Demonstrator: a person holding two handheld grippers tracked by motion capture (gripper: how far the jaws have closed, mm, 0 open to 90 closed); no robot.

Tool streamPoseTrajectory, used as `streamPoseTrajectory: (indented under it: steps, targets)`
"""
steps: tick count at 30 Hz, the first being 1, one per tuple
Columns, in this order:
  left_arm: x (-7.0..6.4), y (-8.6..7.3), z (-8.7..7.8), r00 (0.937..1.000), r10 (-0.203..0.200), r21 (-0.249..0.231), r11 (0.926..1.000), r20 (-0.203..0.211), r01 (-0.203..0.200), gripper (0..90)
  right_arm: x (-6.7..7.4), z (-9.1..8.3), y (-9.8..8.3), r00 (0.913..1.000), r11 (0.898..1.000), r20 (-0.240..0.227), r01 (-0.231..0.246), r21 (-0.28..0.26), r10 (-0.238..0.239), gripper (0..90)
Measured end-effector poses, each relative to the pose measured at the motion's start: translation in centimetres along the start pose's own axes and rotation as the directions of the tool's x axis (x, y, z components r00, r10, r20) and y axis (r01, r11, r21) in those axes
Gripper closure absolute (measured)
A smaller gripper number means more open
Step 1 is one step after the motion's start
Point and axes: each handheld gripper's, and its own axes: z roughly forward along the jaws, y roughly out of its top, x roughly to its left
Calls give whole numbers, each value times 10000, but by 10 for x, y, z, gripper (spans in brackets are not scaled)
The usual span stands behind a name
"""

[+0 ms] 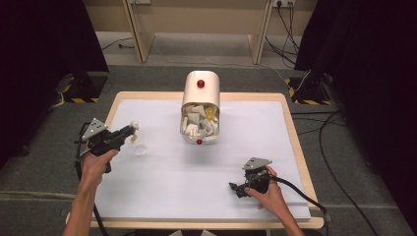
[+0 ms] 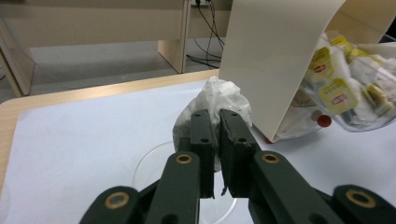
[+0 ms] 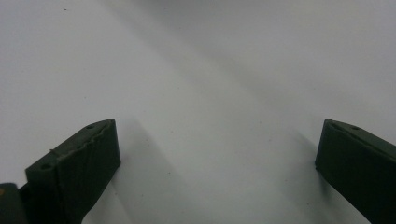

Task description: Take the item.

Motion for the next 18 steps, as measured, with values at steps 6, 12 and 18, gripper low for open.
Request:
streamPoseTrajectory:
  steps: [6, 12, 18]
  targets:
    - [1, -7, 3, 9999, -19, 153, 9999, -121, 21, 837, 0, 0, 0, 10000, 10000, -1, 0, 1, 0, 5]
    - [2, -10, 5, 9996, 106, 238, 9997, -274, -99, 832, 0, 0, 0, 10000, 10000, -4, 3, -2, -3, 5]
    - [2, -12, 7, 9996, 44, 298, 9995, -286, -35, 777, 0, 0, 0, 10000, 10000, -3, -2, -1, 2, 5]
